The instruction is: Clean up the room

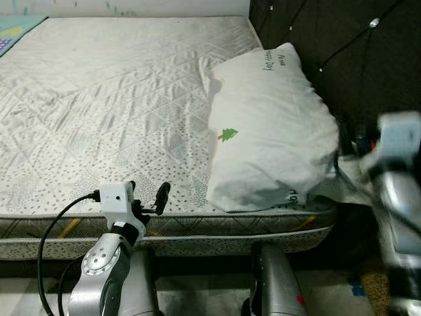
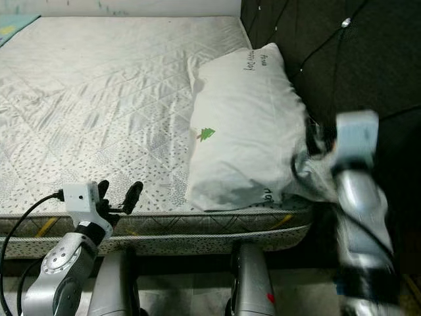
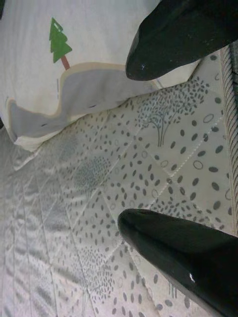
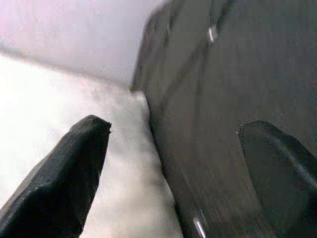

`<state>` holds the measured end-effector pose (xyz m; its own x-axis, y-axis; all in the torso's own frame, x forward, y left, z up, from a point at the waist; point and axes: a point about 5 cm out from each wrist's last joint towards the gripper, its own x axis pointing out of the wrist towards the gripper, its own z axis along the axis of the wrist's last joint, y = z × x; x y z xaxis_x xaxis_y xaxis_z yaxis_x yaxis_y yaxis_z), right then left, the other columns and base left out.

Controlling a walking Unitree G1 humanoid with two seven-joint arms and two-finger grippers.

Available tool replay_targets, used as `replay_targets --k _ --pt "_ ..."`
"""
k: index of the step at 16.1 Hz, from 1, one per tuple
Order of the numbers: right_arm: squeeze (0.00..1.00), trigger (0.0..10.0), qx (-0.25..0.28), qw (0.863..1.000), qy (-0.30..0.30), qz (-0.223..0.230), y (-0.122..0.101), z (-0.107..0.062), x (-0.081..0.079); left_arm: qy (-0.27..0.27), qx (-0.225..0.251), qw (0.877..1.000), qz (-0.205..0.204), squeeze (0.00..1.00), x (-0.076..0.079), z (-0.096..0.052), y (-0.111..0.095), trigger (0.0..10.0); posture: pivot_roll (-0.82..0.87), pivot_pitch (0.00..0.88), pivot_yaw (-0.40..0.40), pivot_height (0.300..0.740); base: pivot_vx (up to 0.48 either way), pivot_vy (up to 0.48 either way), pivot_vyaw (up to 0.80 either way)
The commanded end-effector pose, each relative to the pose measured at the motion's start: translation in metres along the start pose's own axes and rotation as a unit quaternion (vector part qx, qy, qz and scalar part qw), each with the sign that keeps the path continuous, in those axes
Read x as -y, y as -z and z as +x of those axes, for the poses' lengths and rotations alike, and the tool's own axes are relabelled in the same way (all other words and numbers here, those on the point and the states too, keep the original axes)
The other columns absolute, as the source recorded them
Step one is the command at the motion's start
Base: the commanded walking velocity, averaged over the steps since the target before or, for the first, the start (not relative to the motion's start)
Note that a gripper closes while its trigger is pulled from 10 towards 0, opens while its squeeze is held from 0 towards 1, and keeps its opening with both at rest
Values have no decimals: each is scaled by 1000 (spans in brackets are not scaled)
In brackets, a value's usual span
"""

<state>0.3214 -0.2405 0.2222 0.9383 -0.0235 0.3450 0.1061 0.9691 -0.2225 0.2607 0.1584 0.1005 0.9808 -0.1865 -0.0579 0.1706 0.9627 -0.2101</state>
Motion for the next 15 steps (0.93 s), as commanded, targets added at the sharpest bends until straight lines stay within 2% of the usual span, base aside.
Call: replay_targets --k 1,2,3,4,5,7,9,10,11,12,13,14,15 --pt "1000 10000 -6 999 -27 36 1 8 -27 0 -4 1000 1 0 0 0 1 10000 28 73 4 517 0 0 0" --pt "1000 10000 -9 998 -37 43 3 11 -35 0 -4 1000 1 0 0 0 2 10000 28 73 4 517 0 0 0" --pt "1000 10000 -51 994 -36 88 17 26 -63 1 -2 1000 0 0 2 2 0 10000 48 77 3 517 0 0 0" --pt "1000 10000 -57 993 -38 97 18 33 -76 2 0 1000 0 0 3 3 -1 10000 68 79 0 517 0 0 0" --pt "1000 10000 -59 993 -47 96 17 43 -92 1 5 1000 1 0 4 3 -4 10000 80 81 -4 517 0 0 0" --pt "1000 10000 -114 989 -46 78 31 51 -106 -6 9 1000 3 0 2 1 -5 10000 98 82 -16 517 0 0 0" --pt "1000 10000 -167 983 -50 63 50 45 -110 -10 10 1000 2 0 1 0 -5 10000 103 83 -21 517 0 0 0" --pt "1000 10000 -284 956 -56 47 90 21 -116 -14 10 1000 1 0 0 -2 -5 10000 111 87 -31 517 0 0 0" --pt "1000 10000 -314 947 -57 44 100 14 -117 -15 10 1000 1 0 1 -2 -5 10000 111 87 -31 517 0 0 0" --pt "816 10000 -375 923 -48 69 122 -7 -119 -16 10 1000 1 0 1 -3 -5 10000 115 90 -32 517 0 0 0" --pt "596 10000 -393 915 -55 72 129 -16 -121 -17 10 1000 1 0 0 -4 -5 10000 116 91 -30 517 0 0 0" --pt "427 10000 -400 911 -55 81 133 -20 -123 -17 9 1000 2 0 -1 -4 -5 10000 114 90 -24 517 0 0 0" --pt "337 10000 -400 910 -53 89 133 -21 -123 -17 8 1000 3 0 -1 -4 -5 10000 112 88 -20 517 0 0 0"
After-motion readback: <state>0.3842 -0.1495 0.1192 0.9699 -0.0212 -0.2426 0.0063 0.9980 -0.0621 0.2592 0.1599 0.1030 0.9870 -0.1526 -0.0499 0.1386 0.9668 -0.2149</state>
